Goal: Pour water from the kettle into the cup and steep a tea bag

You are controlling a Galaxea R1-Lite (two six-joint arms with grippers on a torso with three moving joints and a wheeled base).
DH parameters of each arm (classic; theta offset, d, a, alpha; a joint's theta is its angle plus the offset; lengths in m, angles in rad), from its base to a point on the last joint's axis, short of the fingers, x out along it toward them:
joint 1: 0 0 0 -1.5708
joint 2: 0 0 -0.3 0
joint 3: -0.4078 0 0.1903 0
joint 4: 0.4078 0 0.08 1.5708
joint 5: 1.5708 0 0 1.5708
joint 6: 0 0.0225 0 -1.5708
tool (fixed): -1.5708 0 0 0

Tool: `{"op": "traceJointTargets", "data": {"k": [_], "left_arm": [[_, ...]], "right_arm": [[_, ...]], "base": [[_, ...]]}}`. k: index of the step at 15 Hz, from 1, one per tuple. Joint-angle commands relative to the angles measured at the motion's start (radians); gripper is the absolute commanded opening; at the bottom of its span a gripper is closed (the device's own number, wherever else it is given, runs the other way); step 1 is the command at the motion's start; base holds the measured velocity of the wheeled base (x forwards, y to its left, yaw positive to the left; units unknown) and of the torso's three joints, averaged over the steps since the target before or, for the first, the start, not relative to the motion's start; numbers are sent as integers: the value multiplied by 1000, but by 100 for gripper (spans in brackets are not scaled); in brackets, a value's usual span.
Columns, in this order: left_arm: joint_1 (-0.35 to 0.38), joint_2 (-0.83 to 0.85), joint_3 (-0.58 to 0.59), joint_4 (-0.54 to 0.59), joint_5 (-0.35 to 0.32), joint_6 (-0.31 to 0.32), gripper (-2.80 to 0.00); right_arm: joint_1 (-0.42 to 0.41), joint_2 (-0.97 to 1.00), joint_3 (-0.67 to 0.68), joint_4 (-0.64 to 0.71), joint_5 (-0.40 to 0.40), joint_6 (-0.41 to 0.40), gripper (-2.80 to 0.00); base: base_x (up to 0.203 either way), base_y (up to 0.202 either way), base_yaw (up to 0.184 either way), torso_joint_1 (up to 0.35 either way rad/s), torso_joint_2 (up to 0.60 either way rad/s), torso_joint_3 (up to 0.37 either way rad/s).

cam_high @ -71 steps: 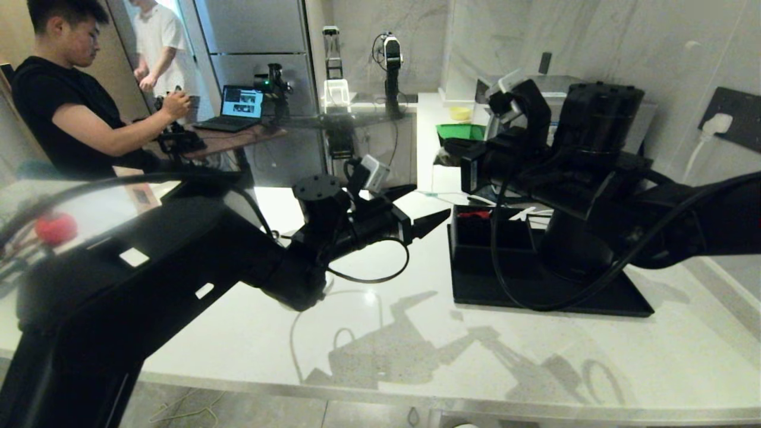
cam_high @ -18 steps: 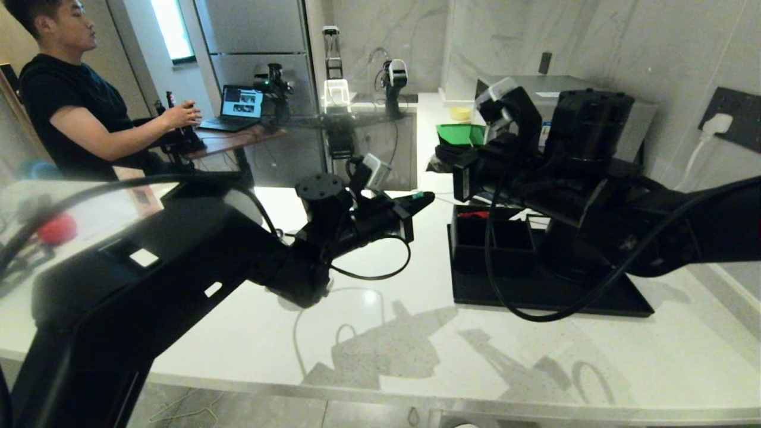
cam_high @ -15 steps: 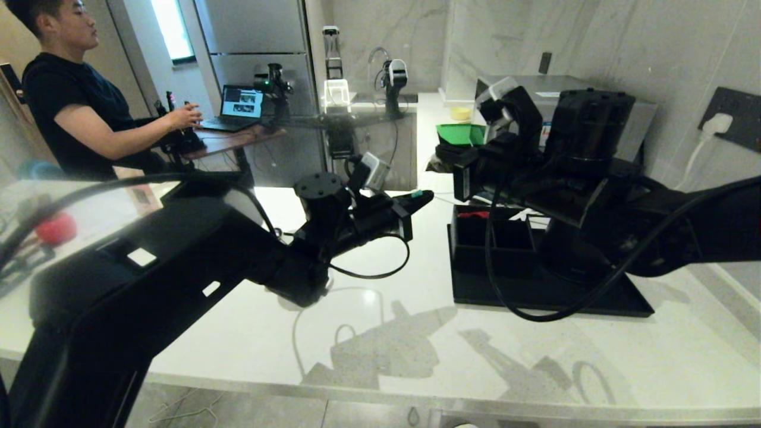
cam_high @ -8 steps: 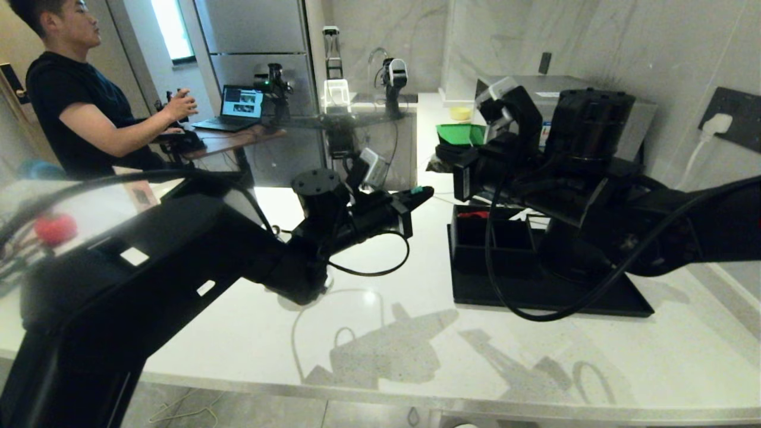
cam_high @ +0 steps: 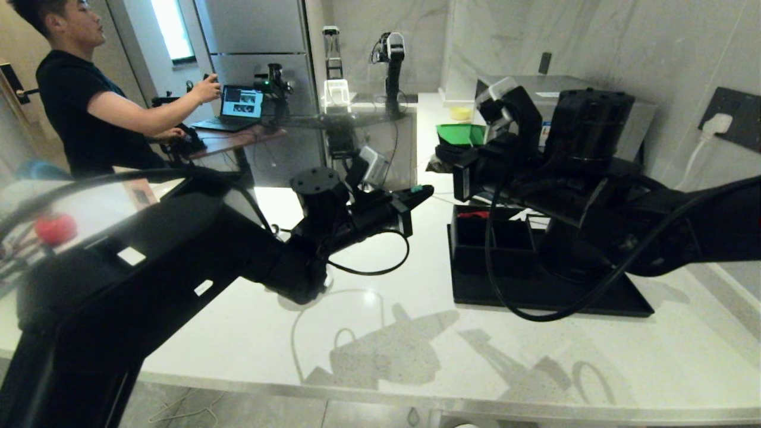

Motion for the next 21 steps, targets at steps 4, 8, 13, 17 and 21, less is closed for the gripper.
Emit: {"op": "traceJointTargets", "data": {"k": [4, 8, 13, 17, 21], "left_arm": [[0, -2, 2, -6, -3, 0, -280], [1, 0, 3, -6, -3, 0, -280], [2, 1, 3, -6, -3, 0, -280], [2, 1, 3, -6, -3, 0, -280], [2, 0, 3, -6, -3, -1, -280]], "right_arm": [[-1, 0, -1, -3, 0, -1, -280], [-1, 0, 0, 0, 0, -1, -280], [0, 0, 0, 0, 2, -1, 0], [-1, 0, 0, -11, 2, -1, 0], [0, 0, 0, -15, 2, -1, 0]], "base": [[0, 0, 0, 0, 0, 0], [0, 0, 0, 0, 0, 0], [0, 0, 0, 0, 0, 0], [0, 0, 0, 0, 0, 0], [0, 0, 0, 0, 0, 0]]}}
